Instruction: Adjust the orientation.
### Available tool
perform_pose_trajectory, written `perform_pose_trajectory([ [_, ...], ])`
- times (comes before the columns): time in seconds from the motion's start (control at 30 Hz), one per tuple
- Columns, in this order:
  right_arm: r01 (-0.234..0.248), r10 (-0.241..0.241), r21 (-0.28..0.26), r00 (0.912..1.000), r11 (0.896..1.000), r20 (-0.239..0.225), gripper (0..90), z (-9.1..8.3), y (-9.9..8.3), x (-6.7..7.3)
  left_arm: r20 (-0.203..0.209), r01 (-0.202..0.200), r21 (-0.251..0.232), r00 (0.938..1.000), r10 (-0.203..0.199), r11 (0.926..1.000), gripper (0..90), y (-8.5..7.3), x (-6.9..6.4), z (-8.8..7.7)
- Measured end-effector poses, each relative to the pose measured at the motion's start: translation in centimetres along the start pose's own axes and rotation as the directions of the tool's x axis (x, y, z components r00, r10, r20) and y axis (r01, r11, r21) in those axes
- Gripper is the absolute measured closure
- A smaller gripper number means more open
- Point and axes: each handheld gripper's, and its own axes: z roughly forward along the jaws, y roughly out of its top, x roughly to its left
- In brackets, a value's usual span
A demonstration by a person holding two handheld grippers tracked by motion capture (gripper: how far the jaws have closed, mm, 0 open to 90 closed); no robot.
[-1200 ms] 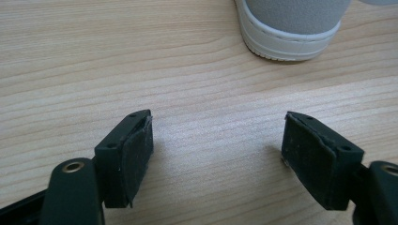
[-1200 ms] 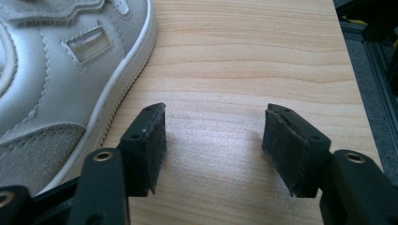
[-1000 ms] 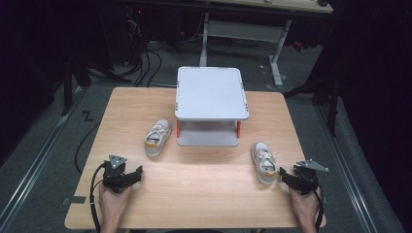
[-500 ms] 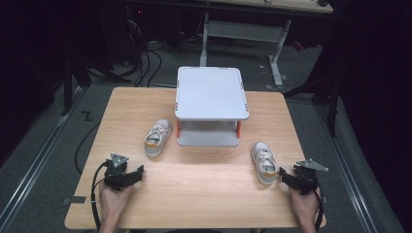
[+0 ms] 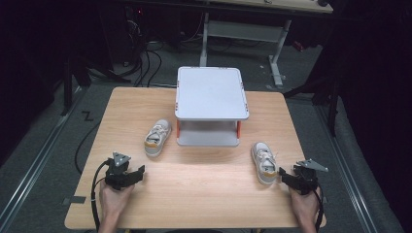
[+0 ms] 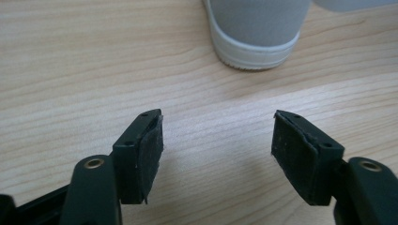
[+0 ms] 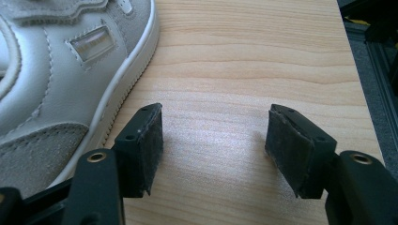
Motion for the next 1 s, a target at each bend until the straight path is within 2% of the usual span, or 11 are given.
perform_pose_trajectory([
  [0.13, 0.0, 0.0, 0.0, 1.0, 1.0, 0.001, 36.9, 0.0, 0.0, 0.0, 0.02, -0.01, -0.021, 0.9998, 0.01, 0.9997, 38.1, 0.6, -0.3, -0.8],
  [0.27, 0.001, -0.001, 0.0, 1.0, 1.0, 0.0, 36.8, 0.0, 0.0, 0.0, 0.04, -0.017, -0.062, 0.999, 0.019, 0.9979, 38.7, 1.5, -0.6, -1.7],
  [0.33, 0.001, -0.001, 0.0, 1.0, 1.0, 0.0, 36.7, 0.0, 0.0, 0.0, 0.055, -0.016, -0.067, 0.9983, 0.019, 0.9976, 38.7, 1.9, -0.7, -2.0],
  [0.53, 0.001, -0.001, 0.0, 1.0, 1.0, 0.0, 36.7, 0.0, 0.0, 0.0, 0.08, -0.054, -0.079, 0.995, 0.06, 0.9954, 42.2, 3.3, -1.4, -2.6],
  [0.57, 0.001, -0.001, 0.0, 1.0, 1.0, 0.0, 36.7, 0.0, 0.0, 0.0, 0.086, -0.05, -0.079, 0.9947, 0.057, 0.9956, 42.4, 3.5, -1.5, -2.7],
  [0.67, 0.001, -0.001, 0.0, 1.0, 1.0, 0.0, 36.7, 0.0, 0.0, 0.0, 0.092, -0.051, -0.077, 0.9941, 0.058, 0.9957, 42.8, 4.0, -1.7, -2.7],
  [0.8, 0.001, -0.001, 0.0, 1.0, 1.0, -0.001, 36.6, 0.0, 0.0, 0.0, 0.088, -0.085, -0.065, 0.992, 0.09, 0.9943, 43.1, 5.6, -2.6, -2.5],
  [0.83, 0.001, -0.001, 0.0, 1.0, 1.0, -0.001, 36.6, 0.0, 0.0, 0.0, 0.088, -0.085, -0.065, 0.992, 0.09, 0.9943, 43.2, 5.6, -2.6, -2.5],
  [0.93, 0.001, -0.001, 0.0, 1.0, 1.0, -0.001, 36.5, 0.0, 0.0, 0.0, 0.084, -0.108, -0.063, 0.9901, 0.113, 0.9922, 43.8, 6.7, -3.1, -1.8],
  [1.0, 0.001, -0.001, 0.0, 1.0, 1.0, -0.001, 36.5, 0.0, 0.0, 0.0, 0.077, -0.125, -0.044, 0.9888, 0.128, 0.9912, 44.7, 7.8, -3.5, -0.9],
])
